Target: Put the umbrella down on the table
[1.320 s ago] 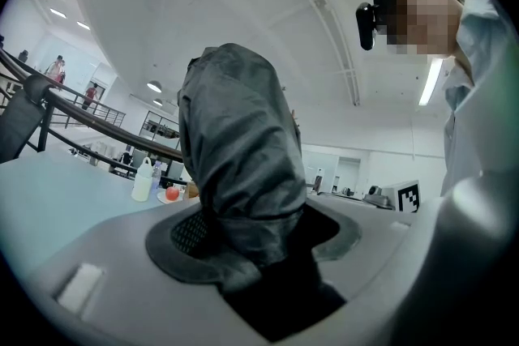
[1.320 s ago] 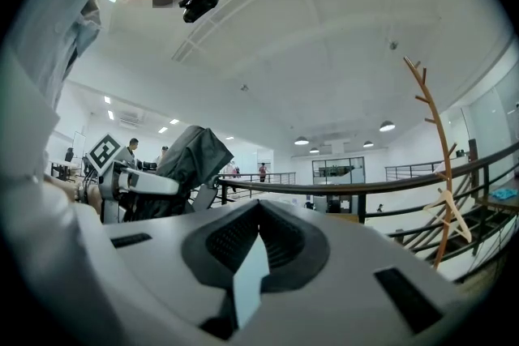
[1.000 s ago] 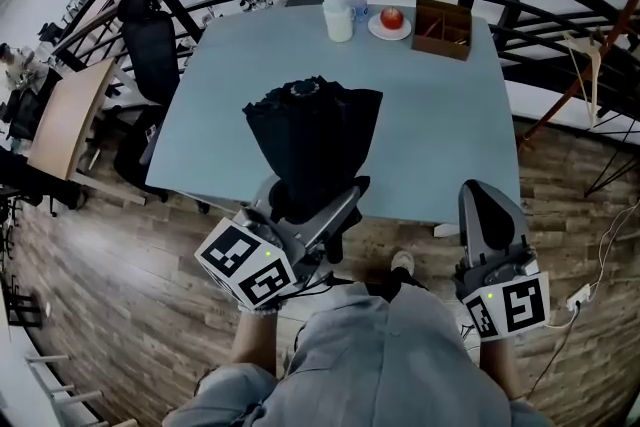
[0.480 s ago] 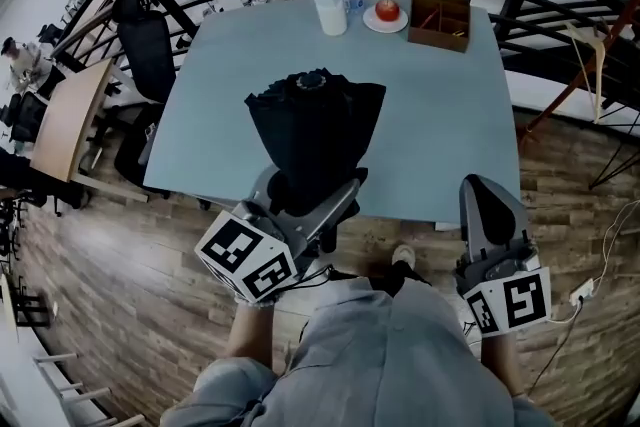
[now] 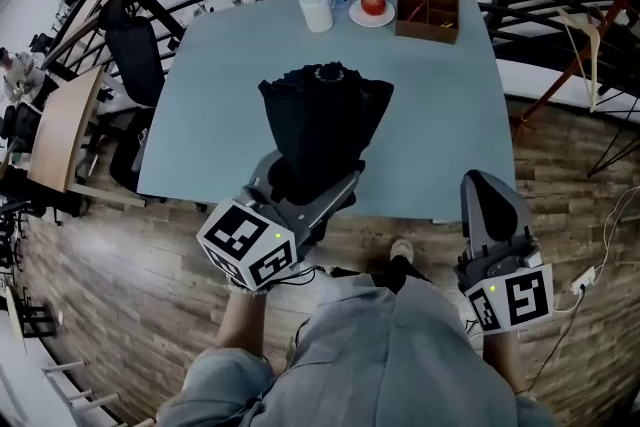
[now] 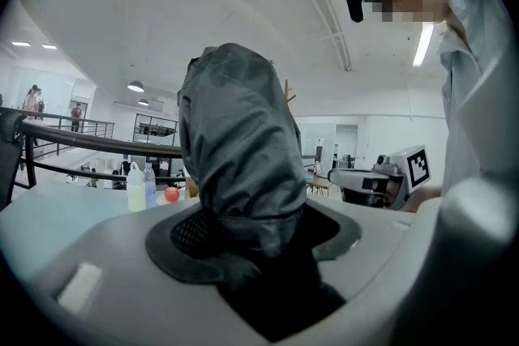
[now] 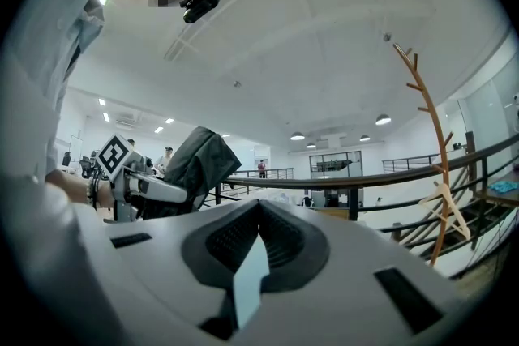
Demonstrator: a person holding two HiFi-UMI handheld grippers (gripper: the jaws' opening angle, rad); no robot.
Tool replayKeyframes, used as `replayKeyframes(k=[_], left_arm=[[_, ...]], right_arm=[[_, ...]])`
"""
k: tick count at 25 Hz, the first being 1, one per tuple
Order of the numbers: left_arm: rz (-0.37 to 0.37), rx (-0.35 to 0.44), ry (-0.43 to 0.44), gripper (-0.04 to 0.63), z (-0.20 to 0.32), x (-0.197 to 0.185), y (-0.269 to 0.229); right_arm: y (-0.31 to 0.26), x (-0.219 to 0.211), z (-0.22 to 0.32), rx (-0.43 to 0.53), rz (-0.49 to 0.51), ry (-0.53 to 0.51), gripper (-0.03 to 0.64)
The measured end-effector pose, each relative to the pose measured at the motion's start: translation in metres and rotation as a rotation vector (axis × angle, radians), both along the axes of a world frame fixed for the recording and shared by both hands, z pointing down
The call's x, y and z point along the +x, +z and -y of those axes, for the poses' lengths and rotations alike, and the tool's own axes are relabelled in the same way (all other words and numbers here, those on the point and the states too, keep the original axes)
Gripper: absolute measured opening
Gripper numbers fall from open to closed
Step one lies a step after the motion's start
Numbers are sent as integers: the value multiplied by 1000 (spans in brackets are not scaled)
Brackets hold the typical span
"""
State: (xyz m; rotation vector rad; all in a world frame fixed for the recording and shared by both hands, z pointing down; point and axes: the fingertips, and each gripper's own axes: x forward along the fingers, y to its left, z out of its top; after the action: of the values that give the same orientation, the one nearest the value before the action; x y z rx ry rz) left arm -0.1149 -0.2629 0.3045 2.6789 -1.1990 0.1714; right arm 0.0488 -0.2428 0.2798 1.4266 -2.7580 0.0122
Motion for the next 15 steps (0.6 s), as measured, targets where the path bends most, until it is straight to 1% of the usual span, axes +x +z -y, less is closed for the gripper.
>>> replayKeyframes(k=[3,8,15], left_arm=[[71,-6,34,281,12,22,11],[230,-1,112,282,16,36,29],[393,-5,243,282,23,61,61]], right_arm=[[6,20,8,-8,1,13,0],[13,31,8,-31,1,41,0],[20,47,7,-55,-7,75,0]])
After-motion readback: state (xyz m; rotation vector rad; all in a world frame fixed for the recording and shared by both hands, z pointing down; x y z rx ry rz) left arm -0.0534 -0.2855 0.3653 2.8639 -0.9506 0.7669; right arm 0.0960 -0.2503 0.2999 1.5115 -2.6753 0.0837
